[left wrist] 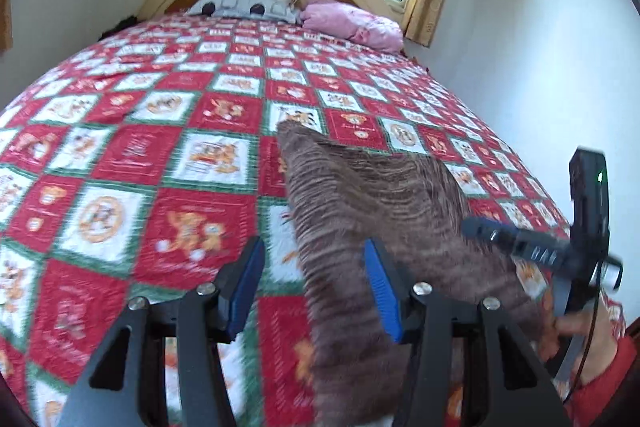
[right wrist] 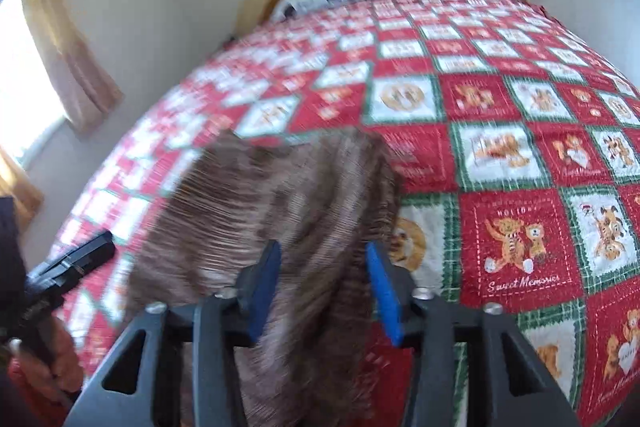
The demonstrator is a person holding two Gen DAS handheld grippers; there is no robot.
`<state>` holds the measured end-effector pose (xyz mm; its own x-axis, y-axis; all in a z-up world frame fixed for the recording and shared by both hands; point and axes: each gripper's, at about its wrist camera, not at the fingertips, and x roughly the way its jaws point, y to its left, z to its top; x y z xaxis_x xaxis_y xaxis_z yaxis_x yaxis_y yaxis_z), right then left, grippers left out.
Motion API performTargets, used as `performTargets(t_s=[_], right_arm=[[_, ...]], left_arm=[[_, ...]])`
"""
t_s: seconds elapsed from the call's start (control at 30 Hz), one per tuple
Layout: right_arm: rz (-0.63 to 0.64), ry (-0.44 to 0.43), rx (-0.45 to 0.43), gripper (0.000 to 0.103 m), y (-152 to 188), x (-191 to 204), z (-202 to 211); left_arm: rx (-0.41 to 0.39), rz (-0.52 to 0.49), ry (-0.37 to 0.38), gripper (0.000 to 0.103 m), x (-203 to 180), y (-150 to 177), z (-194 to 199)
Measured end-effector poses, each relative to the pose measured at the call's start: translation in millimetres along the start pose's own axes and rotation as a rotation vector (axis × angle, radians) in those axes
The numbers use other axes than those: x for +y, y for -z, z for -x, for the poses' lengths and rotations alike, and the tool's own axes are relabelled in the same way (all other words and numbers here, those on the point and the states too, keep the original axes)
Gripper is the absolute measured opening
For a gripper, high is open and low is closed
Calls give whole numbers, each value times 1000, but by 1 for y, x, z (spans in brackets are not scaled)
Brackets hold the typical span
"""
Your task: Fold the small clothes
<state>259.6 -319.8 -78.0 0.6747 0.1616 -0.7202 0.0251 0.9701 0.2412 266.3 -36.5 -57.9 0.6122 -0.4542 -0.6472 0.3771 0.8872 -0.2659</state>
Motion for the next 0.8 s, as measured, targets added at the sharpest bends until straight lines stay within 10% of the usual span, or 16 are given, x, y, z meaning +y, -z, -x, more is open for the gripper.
performTargets(t_s=[0.07, 0.17, 0.33, 0.8], right_arm=[[-5, 18, 10, 41, 5, -4, -8], [30, 18, -15, 13, 9, -1, -4], [46, 80, -52, 4, 2, -11, -2], [-76, 103, -54, 16, 8, -35, 19]], left_arm=[[20, -4, -28, 55, -7, 1, -16], [57, -2, -49, 57, -12, 8, -31], [82, 70, -84, 87, -5, 19, -39], [114, 70, -94, 94, 2, -1, -24]])
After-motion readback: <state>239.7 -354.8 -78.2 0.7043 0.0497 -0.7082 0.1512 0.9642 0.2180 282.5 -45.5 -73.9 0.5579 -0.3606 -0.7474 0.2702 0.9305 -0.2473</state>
